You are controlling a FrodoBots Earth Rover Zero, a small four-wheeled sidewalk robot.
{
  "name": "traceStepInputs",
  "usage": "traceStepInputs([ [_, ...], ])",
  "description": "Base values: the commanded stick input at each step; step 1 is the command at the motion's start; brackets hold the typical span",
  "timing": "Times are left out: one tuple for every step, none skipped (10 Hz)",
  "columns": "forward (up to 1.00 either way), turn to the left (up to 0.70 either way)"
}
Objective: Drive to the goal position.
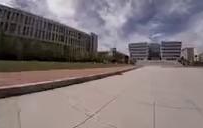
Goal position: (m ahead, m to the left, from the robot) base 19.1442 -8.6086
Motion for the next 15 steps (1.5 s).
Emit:
traceStepInputs([
  [1.0, -0.4],
  [1.0, -0.4],
  [1.0, -0.4],
  [1.0, -0.4],
  [1.0, -0.4],
  [1.0, -0.4],
  [1.0, -0.4],
  [1.0, -0.4],
  [1.0, -0.4],
  [1.0, -0.4],
  [1.0, -0.4],
  [1.0, -0.34],
  [1.0, -0.03],
  [1.0, 0.0],
  [1.0, 0.0],
])
